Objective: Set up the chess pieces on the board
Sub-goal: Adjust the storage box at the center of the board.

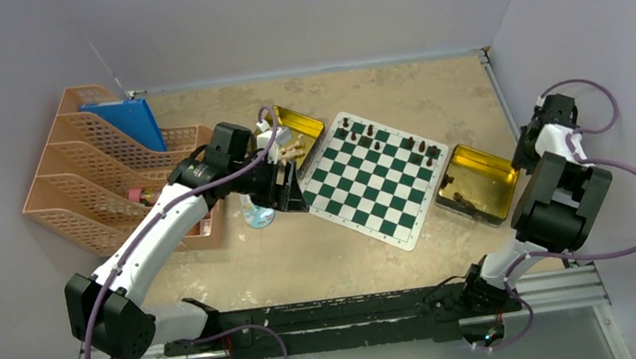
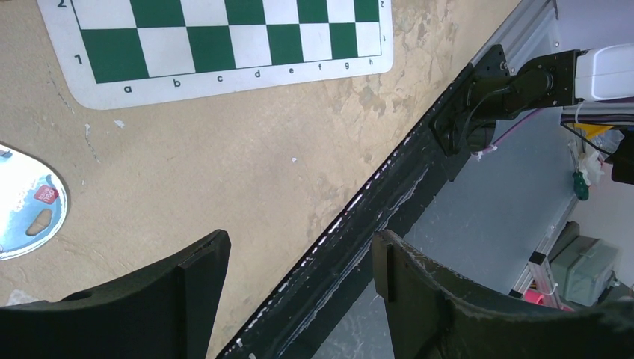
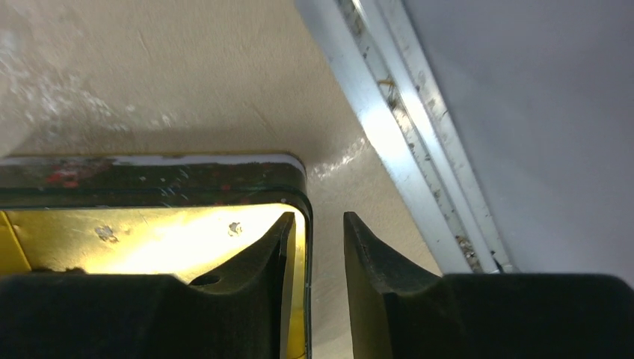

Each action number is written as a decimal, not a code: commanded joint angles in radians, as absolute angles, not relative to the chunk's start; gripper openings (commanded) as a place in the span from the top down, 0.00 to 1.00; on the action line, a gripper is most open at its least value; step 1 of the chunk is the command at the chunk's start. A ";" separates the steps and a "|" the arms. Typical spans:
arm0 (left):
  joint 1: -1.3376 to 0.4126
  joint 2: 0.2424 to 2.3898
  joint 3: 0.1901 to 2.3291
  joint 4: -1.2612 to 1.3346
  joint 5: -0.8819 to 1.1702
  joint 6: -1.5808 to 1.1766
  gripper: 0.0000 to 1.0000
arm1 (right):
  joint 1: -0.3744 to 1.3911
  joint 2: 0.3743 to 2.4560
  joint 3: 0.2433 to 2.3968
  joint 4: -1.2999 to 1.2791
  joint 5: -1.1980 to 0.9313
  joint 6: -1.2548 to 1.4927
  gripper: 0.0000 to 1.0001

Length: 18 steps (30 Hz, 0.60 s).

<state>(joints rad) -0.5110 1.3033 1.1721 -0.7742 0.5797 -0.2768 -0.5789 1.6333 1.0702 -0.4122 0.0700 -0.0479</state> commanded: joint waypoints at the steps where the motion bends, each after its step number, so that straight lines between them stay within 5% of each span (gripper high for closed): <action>1: -0.508 1.309 1.224 -0.751 0.569 -0.273 0.30 | -0.582 1.611 1.179 -0.440 0.123 -0.059 0.68; 18: -0.507 1.314 1.204 -0.747 0.568 -0.282 0.24 | -0.396 1.647 1.505 -0.682 0.239 0.263 0.75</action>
